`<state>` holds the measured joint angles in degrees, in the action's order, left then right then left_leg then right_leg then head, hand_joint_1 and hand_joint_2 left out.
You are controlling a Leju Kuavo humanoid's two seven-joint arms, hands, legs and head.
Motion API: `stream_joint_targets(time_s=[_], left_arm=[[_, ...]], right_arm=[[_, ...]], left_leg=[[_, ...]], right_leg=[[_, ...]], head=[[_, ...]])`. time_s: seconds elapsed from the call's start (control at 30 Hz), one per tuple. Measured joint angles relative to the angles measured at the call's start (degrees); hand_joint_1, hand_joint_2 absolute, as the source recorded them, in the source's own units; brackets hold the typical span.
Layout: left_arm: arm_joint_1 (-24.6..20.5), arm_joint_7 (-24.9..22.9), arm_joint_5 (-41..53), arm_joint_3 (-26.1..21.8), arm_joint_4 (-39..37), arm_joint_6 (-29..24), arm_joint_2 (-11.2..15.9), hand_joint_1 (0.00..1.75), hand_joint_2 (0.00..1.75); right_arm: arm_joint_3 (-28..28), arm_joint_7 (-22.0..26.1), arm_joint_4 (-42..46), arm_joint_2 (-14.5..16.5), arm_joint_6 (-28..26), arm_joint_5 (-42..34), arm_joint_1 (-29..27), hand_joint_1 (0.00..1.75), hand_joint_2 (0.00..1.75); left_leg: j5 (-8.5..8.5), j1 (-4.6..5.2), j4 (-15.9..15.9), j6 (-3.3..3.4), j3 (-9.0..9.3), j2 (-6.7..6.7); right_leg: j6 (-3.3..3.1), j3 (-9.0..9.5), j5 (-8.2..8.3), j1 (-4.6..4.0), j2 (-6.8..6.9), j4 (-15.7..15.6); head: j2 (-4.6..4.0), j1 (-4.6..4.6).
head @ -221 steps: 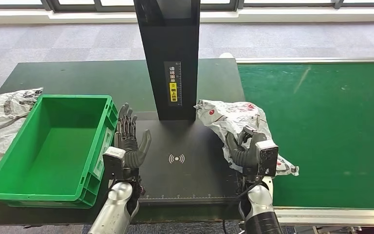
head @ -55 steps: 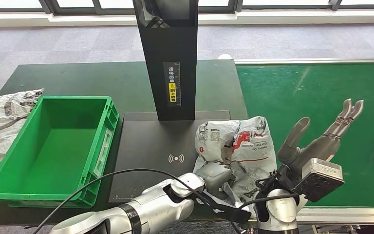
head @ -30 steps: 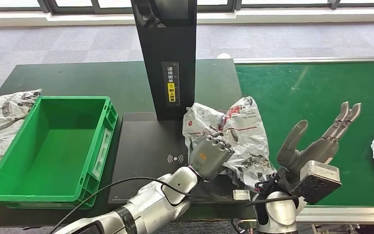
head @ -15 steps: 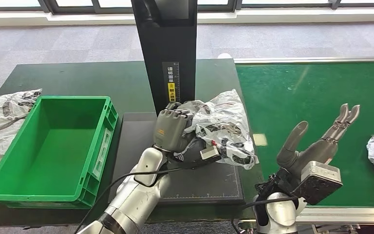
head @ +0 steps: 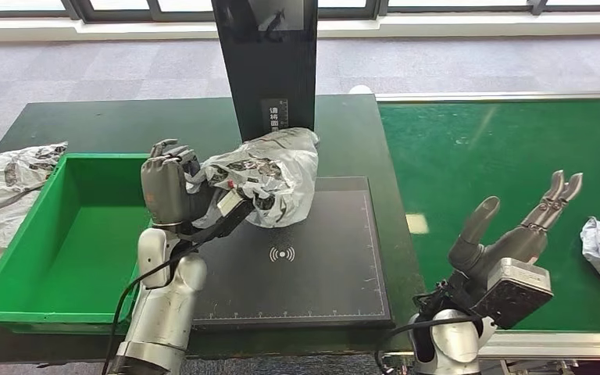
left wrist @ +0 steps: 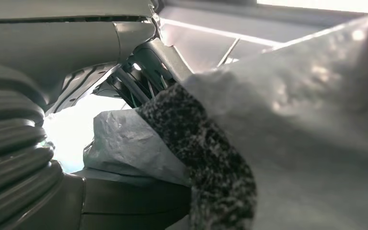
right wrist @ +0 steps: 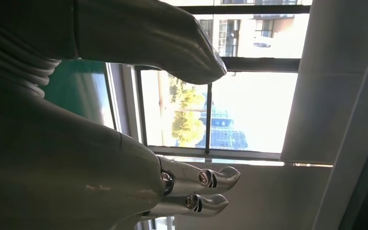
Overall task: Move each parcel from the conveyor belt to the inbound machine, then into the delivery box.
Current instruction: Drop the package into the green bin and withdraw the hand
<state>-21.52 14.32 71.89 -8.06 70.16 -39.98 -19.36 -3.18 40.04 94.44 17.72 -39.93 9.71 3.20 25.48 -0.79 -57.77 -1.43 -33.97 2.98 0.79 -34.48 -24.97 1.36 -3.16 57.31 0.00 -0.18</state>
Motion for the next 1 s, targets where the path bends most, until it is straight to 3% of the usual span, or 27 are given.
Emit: stream_joint_targets(time_s=[0.23,0.37,0.5,0.7,1.0], left_arm=[[0.41,10.97,-8.38,-14.03,4.96,0.00,-0.01,1.75,1.75],[0.40,13.10,-9.85,-19.40,6.22,0.01,-0.01,1.75,1.75],[0.37,15.16,-11.59,-22.26,7.06,0.00,-0.01,1.75,1.75],[0.32,24.20,-23.05,-27.58,11.27,-0.01,-0.03,1.75,1.75],[0.54,24.45,-27.31,-29.81,18.16,-0.02,-0.05,1.75,1.75]], right_arm=[[0.14,0.00,-0.02,0.01,0.00,0.09,-0.49,0.00,0.00],[0.16,0.00,-0.02,0.05,0.00,0.12,-0.62,0.00,0.00],[0.16,0.00,-0.02,0.10,0.00,0.15,-0.62,0.00,0.00],[0.16,0.00,-0.09,0.14,0.00,0.01,-0.49,0.00,0.00],[0.18,0.00,-1.67,0.21,0.00,-0.48,1.20,0.00,0.00]], left_leg=[[0.00,-0.04,0.01,-0.01,0.01,0.00],[0.00,-0.05,0.01,-0.01,0.00,0.00],[0.00,-0.05,0.00,-0.01,0.00,0.00],[0.00,-0.05,0.00,-0.01,-0.02,0.01],[0.00,-0.08,0.01,-0.01,-0.04,0.07]], right_leg=[[-0.02,-0.03,-0.02,-0.05,0.00,0.00],[-0.04,-0.03,-0.03,-0.06,0.02,0.00],[-0.04,-0.02,-0.02,-0.04,0.01,0.00],[-0.04,-0.03,-0.03,-0.07,0.02,0.00],[-0.07,-0.02,-0.05,-0.10,0.10,0.00]], head=[[0.00,-0.02],[0.00,-0.02],[0.00,-0.02],[0.00,-0.02],[0.00,-0.02]])
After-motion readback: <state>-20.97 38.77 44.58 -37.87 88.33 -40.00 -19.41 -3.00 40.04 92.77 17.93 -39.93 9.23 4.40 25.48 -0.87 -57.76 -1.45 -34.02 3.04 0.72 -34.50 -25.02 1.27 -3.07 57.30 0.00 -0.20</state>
